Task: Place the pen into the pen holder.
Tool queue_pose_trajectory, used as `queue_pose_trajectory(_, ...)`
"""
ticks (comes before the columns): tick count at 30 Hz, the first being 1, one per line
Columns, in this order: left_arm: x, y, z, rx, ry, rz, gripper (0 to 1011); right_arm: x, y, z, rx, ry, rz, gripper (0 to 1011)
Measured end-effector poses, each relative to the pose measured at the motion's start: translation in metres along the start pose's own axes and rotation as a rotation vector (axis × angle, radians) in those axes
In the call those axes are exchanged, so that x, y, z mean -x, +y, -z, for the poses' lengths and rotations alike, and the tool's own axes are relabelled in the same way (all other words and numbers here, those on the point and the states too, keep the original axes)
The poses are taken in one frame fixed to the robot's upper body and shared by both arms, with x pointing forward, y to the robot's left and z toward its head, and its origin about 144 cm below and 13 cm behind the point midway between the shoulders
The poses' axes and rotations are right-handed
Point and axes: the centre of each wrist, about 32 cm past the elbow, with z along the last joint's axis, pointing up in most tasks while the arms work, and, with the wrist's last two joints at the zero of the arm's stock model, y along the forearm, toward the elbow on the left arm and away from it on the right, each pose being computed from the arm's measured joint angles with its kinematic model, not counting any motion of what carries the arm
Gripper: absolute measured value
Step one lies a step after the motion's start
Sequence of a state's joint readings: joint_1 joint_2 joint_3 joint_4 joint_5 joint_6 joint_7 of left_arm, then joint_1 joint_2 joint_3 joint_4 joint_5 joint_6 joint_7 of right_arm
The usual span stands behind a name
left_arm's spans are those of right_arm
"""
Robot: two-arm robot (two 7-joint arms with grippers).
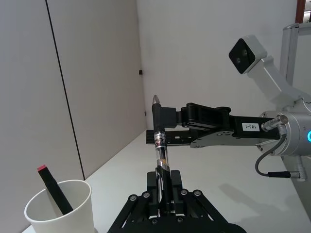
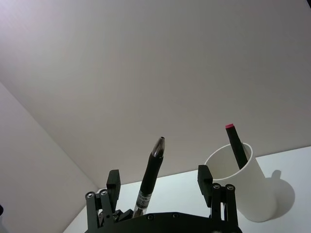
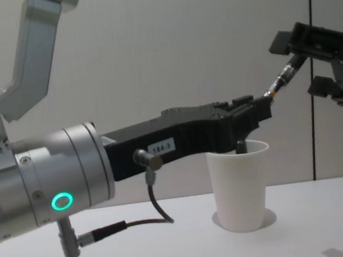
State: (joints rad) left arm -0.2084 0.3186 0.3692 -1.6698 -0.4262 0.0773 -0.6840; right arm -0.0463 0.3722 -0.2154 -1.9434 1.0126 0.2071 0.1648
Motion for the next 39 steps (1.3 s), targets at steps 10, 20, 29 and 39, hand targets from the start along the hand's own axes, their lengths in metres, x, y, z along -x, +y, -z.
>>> queue_pose_trajectory(10,0.000,0.000,0.000,0.000,0.000,0.000,166,0.002,0.008,0.003,-0.006,0.004,-0.016,1001)
queue_pose_trajectory(20,0.000,0.000,0.000,0.000,0.000,0.000,166,0.003,0.013,0.006,-0.007,0.008,-0.027,1001)
queue_pose_trajectory(29,0.000,0.000,0.000,0.000,0.000,0.000,166,0.004,0.014,0.007,-0.007,0.010,-0.030,1001)
queue_pose_trajectory(39,0.000,0.000,0.000,0.000,0.000,0.000,166,0.003,0.012,0.006,-0.012,0.019,-0.036,1001)
